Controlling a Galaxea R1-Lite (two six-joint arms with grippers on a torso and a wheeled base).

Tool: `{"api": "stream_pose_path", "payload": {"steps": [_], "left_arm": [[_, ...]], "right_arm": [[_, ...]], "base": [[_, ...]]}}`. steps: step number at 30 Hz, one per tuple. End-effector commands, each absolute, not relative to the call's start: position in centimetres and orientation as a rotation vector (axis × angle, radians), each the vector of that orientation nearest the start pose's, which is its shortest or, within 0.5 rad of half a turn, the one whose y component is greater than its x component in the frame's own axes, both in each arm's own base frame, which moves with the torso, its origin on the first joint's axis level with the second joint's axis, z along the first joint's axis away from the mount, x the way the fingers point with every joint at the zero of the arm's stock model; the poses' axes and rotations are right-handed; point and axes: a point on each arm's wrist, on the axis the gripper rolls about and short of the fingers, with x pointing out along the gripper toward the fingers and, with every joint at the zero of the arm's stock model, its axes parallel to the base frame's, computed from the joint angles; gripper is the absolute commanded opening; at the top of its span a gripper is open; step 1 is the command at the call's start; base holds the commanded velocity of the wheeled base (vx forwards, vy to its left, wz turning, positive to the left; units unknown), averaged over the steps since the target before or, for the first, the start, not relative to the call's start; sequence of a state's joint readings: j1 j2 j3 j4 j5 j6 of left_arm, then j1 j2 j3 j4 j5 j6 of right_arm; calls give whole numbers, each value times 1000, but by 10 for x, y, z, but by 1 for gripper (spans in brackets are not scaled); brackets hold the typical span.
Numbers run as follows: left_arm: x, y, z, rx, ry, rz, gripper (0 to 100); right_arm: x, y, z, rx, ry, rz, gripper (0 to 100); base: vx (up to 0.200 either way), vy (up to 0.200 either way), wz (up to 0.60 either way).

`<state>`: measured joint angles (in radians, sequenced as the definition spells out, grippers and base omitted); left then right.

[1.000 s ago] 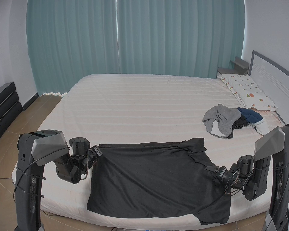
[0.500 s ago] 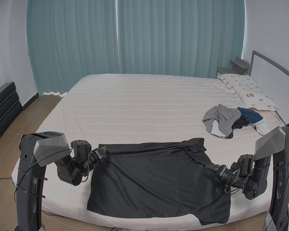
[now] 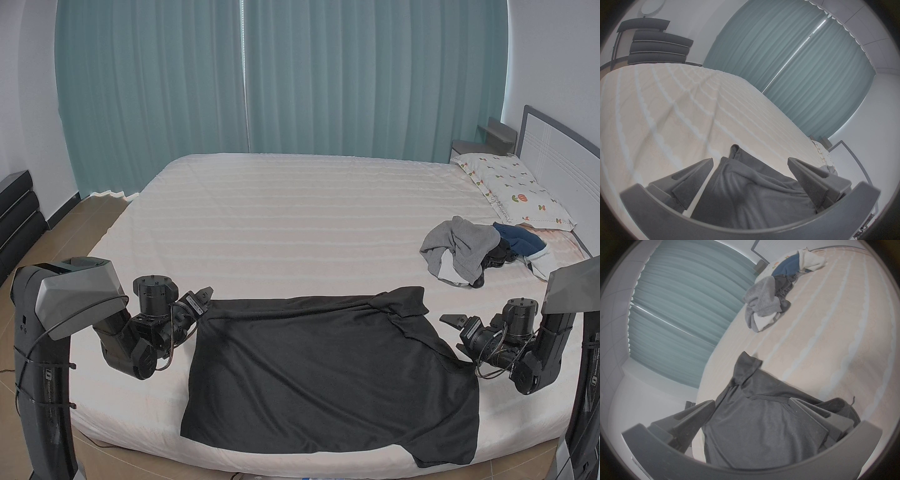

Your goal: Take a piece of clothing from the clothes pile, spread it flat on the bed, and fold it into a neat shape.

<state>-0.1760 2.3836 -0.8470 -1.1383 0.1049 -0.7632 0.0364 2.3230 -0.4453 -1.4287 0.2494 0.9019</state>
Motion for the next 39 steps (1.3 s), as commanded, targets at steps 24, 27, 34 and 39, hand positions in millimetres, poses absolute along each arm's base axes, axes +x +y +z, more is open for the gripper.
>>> {"api": "stream_pose_path", "payload": {"steps": [24,27,34,39], "left_arm": [[308,-68,-36,-902,551,98,100],[308,-68,-37,-889,550,99,100],[308,-68,-39,-881,552,98,100],[308,-68,-39,-878,554,100,100]], "right_arm": [[389,111,-40,780,699,200,100],[390,112,-42,776,709,188,100],[402,115,-47,755,719,135,100],[412,113,-50,749,696,70,100]], "base": [[0,0,0],[0,0,0],[0,0,0],[0,0,0]]}}
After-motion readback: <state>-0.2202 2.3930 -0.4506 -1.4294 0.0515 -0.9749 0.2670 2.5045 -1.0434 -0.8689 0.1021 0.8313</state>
